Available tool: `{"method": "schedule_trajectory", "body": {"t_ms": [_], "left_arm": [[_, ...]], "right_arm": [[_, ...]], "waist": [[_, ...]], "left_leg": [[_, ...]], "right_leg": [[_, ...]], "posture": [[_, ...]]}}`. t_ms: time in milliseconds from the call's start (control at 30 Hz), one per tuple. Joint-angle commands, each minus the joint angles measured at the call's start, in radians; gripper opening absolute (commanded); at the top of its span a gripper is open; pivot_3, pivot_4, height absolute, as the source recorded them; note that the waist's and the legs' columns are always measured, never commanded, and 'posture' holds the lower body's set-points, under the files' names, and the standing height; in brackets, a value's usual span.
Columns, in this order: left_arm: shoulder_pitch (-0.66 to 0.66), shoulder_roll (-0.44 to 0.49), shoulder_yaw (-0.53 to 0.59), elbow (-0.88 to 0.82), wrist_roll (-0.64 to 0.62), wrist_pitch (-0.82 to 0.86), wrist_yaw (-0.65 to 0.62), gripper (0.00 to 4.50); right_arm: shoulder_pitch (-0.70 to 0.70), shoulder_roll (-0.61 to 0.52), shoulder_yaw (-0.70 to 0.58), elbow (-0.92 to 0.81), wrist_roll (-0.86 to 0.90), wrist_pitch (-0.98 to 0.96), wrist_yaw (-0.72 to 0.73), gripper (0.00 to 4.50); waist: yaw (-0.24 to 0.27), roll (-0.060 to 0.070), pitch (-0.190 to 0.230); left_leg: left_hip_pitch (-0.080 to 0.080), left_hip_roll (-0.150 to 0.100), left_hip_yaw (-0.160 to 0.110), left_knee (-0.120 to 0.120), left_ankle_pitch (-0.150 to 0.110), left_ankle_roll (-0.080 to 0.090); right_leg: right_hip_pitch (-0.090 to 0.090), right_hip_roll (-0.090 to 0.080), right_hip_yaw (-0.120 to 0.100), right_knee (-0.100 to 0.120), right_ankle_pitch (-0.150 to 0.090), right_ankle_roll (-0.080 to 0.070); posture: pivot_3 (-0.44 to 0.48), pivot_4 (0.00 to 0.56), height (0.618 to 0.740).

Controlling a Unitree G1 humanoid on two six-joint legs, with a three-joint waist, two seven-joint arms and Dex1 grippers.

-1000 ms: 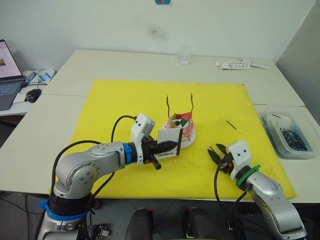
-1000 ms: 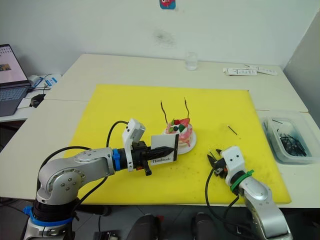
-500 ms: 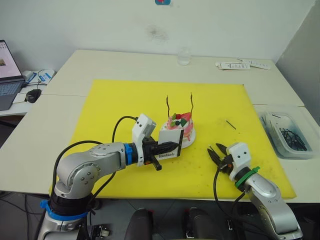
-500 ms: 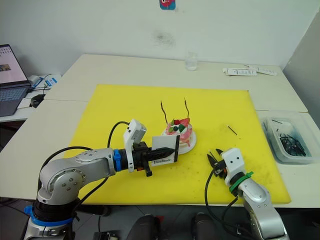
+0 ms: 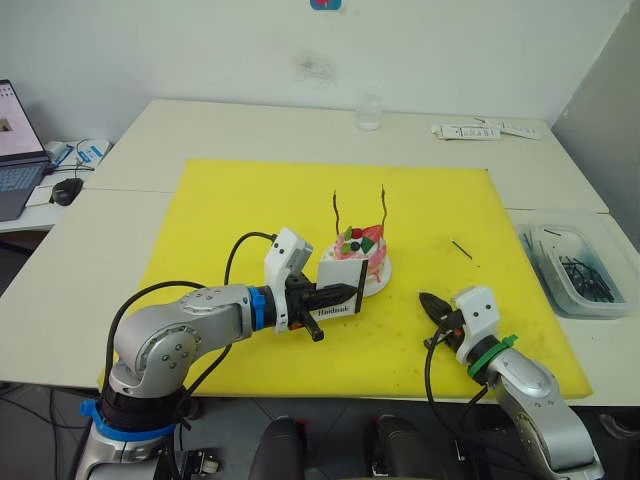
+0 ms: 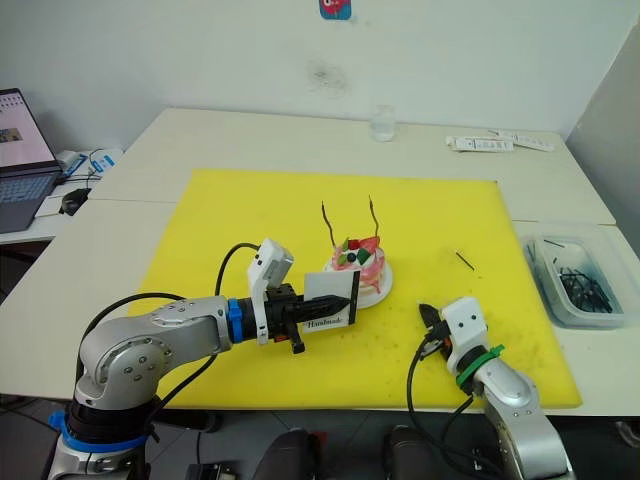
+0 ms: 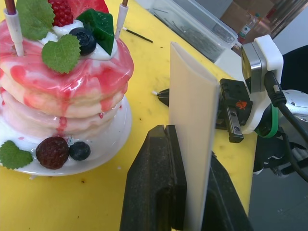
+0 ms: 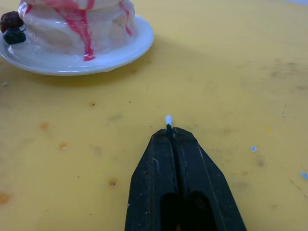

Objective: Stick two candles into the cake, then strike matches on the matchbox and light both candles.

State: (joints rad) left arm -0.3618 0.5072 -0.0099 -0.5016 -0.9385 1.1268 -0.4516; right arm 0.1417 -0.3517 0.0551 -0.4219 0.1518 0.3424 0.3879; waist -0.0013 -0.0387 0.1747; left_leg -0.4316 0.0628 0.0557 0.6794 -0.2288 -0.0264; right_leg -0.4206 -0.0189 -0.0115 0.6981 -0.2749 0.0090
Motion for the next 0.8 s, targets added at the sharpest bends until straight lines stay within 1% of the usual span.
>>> {"method": "schedule_trajectory", "body": {"t_ms": [33, 133, 267, 333, 400, 433, 567, 800], "left_arm": [[-0.017, -0.003, 0.003, -0.017, -0.006, -0.011, -0.008, 0.00], [-0.026, -0.008, -0.003, -0.008, 0.000, -0.014, -0.006, 0.00], [-0.037, -0.015, -0.011, 0.003, 0.006, -0.010, 0.001, 0.00], [-0.042, -0.019, -0.017, 0.007, 0.012, -0.011, 0.003, 0.00], [-0.047, -0.026, -0.022, 0.009, 0.015, -0.010, 0.008, 0.00], [-0.050, -0.031, -0.025, 0.010, 0.016, -0.010, 0.010, 0.00], [-0.055, -0.043, -0.027, 0.010, 0.020, -0.008, 0.014, 0.00], [-0.058, -0.045, -0.024, 0.012, 0.023, -0.007, 0.015, 0.00]], "right_arm": [[-0.013, -0.031, -0.001, -0.076, 0.026, 0.051, 0.034, 0.02], [-0.100, -0.180, 0.019, -0.262, 0.047, 0.209, 0.129, 0.02], [-0.241, -0.372, 0.043, -0.419, 0.117, 0.425, 0.241, 0.02], [-0.326, -0.414, 0.048, -0.458, 0.154, 0.509, 0.257, 0.02], [-0.403, -0.452, 0.084, -0.474, 0.163, 0.554, 0.279, 0.02], [-0.431, -0.465, 0.104, -0.477, 0.163, 0.569, 0.285, 0.02], [-0.512, -0.438, 0.188, -0.471, 0.143, 0.616, 0.250, 0.02], [-0.549, -0.413, 0.266, -0.456, 0.105, 0.627, 0.211, 0.02]], "waist": [[0.000, 0.000, 0.000], [-0.001, 0.002, 0.001], [0.001, 0.001, 0.001], [0.002, 0.001, 0.001], [0.002, 0.001, 0.001], [0.002, 0.001, 0.001], [0.001, 0.001, 0.001], [0.001, 0.001, 0.001]], "left_leg": [[0.000, 0.000, 0.000, 0.000, 0.000, 0.000], [0.000, 0.000, 0.001, 0.000, 0.000, 0.000], [0.000, 0.000, 0.000, 0.000, 0.000, 0.000], [0.000, 0.000, -0.001, 0.000, 0.000, 0.000], [0.000, -0.001, -0.001, 0.000, 0.000, 0.000], [0.000, -0.001, -0.001, 0.000, 0.000, 0.000], [-0.001, 0.000, -0.001, 0.000, 0.000, 0.000], [-0.001, 0.000, 0.000, -0.001, 0.000, 0.000]], "right_leg": [[0.000, 0.000, 0.000, 0.000, 0.000, 0.000], [-0.001, 0.000, 0.000, 0.000, 0.000, 0.000], [0.000, 0.000, 0.000, 0.000, 0.001, 0.001], [0.000, 0.000, -0.001, 0.000, 0.000, 0.000], [0.000, 0.000, -0.001, 0.000, 0.000, 0.000], [0.000, 0.000, -0.001, 0.000, 0.000, 0.000], [-0.001, 0.000, 0.000, -0.001, 0.000, 0.000], [-0.001, -0.001, 0.000, -0.001, 0.000, 0.000]], "posture": [[0.000, 0.150, 0.684], [0.000, 0.150, 0.684], [0.000, 0.150, 0.684], [0.000, 0.150, 0.684], [0.000, 0.150, 0.684], [0.000, 0.150, 0.684], [0.000, 0.150, 0.684], [0.000, 0.150, 0.684]]}}
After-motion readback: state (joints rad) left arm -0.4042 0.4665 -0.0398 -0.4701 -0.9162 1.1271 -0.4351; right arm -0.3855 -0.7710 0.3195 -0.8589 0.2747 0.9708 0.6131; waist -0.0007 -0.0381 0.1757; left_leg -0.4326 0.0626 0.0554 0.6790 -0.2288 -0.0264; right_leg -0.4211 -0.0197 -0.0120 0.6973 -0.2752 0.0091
